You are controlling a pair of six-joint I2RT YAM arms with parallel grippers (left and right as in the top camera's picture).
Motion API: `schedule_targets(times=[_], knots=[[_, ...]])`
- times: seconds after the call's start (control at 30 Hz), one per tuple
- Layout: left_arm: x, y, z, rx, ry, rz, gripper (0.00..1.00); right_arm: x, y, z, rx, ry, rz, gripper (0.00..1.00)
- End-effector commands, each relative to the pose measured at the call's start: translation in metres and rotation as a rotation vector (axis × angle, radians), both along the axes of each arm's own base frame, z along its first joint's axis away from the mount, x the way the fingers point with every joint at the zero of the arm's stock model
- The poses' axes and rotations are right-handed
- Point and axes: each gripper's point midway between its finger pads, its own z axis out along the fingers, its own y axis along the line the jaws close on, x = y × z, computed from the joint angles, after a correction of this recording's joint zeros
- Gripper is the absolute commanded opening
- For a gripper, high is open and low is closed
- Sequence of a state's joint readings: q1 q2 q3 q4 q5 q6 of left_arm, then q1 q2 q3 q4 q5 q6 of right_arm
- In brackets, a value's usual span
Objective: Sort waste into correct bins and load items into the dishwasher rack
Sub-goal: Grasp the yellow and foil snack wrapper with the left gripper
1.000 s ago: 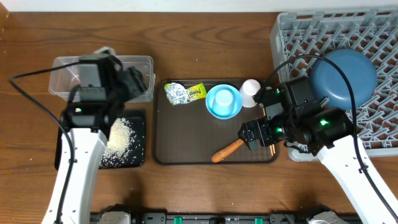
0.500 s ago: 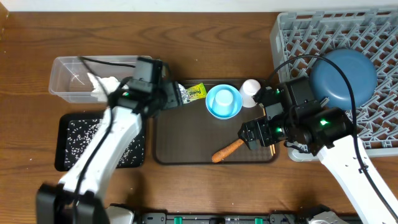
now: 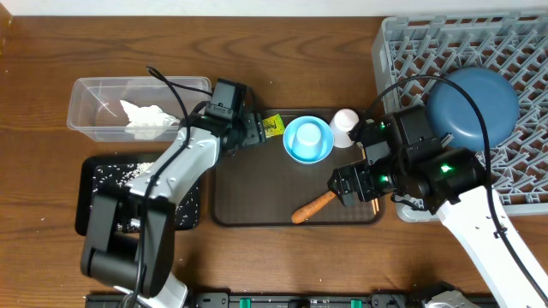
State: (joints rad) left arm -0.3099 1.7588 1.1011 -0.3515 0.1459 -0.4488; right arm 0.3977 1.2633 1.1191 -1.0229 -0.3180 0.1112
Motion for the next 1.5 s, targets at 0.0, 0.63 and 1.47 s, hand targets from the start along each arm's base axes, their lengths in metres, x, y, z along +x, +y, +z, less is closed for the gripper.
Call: schedule_targets(times=[0.0, 0.63, 1.47], knots=[[0.003, 0.002, -0.012, 0.020, 0.009, 0.012, 0.73, -0.001, 0.006, 0.002, 0.002, -0.005, 0.021, 0.99], [0.000, 0.008, -0.056, 0.077, 0.088, 0.022, 0.50, -0.001, 0.006, 0.002, 0.002, -0.005, 0.020, 0.99], [-0.016, 0.013, 0.042, 0.032, -0.038, 0.029, 0.24, -0.001, 0.006, 0.002, 0.002, -0.005, 0.020, 0.99]])
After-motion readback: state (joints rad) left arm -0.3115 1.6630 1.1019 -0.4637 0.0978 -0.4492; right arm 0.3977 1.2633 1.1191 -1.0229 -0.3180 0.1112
